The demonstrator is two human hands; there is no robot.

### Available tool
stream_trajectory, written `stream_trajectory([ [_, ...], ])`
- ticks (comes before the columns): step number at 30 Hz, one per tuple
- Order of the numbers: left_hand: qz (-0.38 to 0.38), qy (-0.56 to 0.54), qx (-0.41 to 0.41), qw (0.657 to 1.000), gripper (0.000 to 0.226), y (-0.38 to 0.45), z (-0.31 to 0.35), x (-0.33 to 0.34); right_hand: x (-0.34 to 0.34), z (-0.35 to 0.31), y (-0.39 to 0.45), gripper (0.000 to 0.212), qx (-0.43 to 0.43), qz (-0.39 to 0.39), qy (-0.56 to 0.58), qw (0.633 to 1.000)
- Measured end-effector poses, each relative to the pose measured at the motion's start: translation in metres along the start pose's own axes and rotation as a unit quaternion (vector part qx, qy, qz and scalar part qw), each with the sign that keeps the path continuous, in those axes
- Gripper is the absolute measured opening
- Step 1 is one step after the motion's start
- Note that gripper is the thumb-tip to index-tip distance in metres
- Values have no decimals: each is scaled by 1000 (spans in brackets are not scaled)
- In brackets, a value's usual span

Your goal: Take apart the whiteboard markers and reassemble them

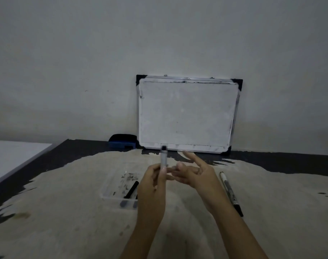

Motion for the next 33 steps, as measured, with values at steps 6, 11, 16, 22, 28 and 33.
stream_trajectory([
  [6, -12, -108, -90, 990, 21, 3, -6, -1, 2, 5, -2, 26, 88, -121, -122, 981],
  [11, -40, 20, -69, 997, 21, 4, -9, -2, -7, 2, 0, 17, 76, -147, -166, 972],
  [16, -55, 319, -45, 945, 37, 1, -17, -4, -35, 3, 8, 12, 103, -5, -255, 962],
  [22, -122, 463, -75, 875, 37, -3, -18, -10, -68, 32, 11, 19, 134, 252, -525, 802],
  [28, -112, 471, -96, 870, 48, -4, -14, -10, -67, 53, 10, 27, 114, 252, -655, 703],
  [33, -106, 457, -95, 878, 50, -4, -6, -10, -69, 62, 7, 42, 125, 266, -640, 710],
])
Point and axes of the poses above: each hand's wrist, its own y-axis towards the middle knuckle, its own x-axis out of the palm, z = x × y, the point moved 1 cm from there along y, towards the middle knuckle, and after that the axes turned 4 degrees about -x, right-handed, at the moved point
